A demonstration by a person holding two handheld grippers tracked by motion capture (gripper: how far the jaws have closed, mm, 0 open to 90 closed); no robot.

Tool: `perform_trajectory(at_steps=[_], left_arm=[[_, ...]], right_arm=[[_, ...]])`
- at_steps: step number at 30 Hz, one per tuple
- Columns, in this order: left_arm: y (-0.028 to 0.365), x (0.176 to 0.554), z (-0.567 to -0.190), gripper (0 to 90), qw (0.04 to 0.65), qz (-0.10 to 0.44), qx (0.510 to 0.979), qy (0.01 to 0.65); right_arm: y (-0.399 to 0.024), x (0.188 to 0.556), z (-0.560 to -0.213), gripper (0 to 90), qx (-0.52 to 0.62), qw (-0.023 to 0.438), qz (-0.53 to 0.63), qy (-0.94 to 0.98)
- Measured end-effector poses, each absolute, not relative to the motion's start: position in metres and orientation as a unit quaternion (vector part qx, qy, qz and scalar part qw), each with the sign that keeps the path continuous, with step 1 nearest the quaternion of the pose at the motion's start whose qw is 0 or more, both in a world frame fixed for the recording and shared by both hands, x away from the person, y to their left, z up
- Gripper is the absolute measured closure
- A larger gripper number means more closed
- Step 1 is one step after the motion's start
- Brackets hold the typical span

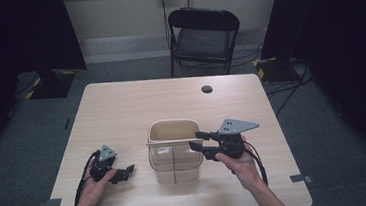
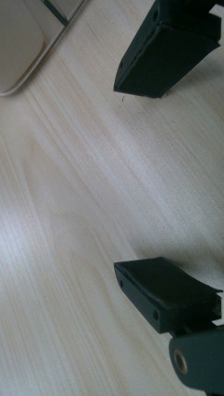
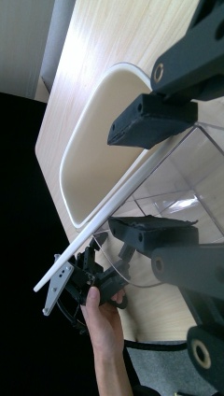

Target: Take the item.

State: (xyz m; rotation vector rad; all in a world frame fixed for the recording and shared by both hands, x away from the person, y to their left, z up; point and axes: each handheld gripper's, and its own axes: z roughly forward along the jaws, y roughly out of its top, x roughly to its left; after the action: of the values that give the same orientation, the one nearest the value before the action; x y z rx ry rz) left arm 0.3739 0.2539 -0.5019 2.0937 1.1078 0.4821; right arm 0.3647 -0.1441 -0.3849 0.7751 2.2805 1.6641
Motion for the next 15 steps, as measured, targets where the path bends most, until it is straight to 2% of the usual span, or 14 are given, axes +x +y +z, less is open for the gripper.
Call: perform_trajectory(at_steps=[15], left_arm=[[0.2538,0.3738,-0.5020,11.5,0.355,0.186,0.809,0.430]], right_arm=[[-0.1451,0.3645,-0.3842,54.7,0.264,0.107,0.566,0.773]])
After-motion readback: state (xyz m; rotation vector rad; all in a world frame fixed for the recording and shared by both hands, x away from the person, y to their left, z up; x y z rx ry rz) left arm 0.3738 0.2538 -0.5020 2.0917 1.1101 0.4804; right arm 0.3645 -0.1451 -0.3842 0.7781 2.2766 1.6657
